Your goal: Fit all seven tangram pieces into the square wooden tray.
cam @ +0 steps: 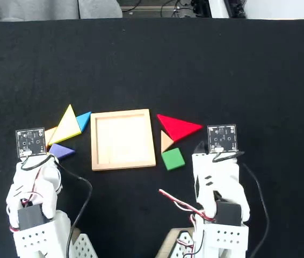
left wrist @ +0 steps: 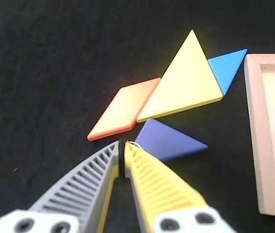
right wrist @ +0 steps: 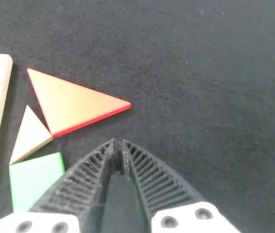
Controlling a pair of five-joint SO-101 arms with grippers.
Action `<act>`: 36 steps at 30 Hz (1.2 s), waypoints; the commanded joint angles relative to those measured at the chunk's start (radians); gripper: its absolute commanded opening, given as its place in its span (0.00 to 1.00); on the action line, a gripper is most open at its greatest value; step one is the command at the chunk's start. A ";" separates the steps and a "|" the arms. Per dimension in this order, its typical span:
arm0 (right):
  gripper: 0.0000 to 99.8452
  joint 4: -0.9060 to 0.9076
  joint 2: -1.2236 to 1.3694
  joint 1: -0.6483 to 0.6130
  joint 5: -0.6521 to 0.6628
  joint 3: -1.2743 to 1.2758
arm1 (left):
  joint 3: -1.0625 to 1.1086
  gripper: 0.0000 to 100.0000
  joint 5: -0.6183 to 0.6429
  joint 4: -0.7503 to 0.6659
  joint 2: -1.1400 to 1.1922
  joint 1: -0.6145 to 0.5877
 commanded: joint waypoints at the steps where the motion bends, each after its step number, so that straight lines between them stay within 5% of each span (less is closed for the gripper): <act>1: 0.01 -0.031 -0.087 -0.005 0.011 -0.004 | 0.018 0.03 0.003 -0.003 -0.006 0.114; 7: 0.01 -0.043 -0.087 -0.008 0.003 -0.004 | 0.010 0.03 0.006 -0.176 -0.006 0.249; 12: 0.01 -0.043 -0.087 -0.008 0.003 -0.004 | 0.015 0.03 0.006 -0.196 -0.006 0.180; 23: 0.01 0.054 -0.085 -0.008 0.028 -0.004 | -0.033 0.03 -0.003 -0.189 -0.005 0.197; 36: 0.01 0.064 -0.079 -0.003 0.144 -0.004 | -0.355 0.03 -0.064 -0.046 0.006 0.295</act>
